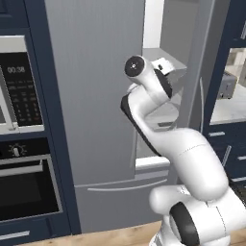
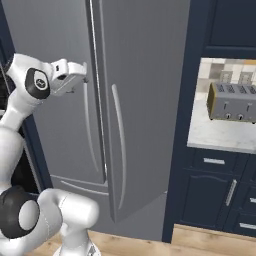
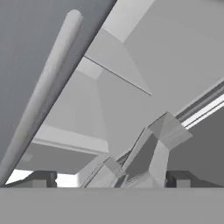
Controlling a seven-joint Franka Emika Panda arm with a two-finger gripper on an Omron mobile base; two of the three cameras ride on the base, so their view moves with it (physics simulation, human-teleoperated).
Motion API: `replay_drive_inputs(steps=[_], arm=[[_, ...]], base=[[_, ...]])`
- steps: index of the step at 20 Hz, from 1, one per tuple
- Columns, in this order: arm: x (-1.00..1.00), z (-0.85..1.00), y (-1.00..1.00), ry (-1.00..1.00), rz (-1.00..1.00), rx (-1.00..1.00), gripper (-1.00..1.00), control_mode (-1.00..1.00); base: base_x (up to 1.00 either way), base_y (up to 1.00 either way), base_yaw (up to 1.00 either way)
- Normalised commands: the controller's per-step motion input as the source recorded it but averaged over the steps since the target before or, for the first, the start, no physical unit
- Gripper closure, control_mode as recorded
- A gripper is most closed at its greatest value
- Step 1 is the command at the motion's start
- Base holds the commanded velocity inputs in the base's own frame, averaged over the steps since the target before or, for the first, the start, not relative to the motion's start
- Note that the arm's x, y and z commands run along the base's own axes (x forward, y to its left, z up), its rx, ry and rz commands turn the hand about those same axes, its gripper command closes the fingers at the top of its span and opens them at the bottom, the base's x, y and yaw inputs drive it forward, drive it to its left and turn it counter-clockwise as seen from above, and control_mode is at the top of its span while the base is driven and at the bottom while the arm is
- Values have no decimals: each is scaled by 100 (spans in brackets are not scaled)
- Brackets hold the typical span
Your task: Open the fridge, grab two sodas, and place both sodas inside the bowl with ice on the dining counter.
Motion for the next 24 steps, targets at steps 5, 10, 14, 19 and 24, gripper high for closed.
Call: replay_drive_inputs(steps=[5,10,14,19,24], arm=[[76,0,-75,6,0,-2,-100,-100],[46,0,-96,4,-2,0,-100,-100],[6,2,-100,0,-4,0,-100,-100],[-18,18,-100,-3,-9,0,-100,-100],[-11,18,-100,-2,-13,0,-100,-100]], base=[[0,0,0],[0,0,0],[0,0,0],[0,0,0],[0,0,0]])
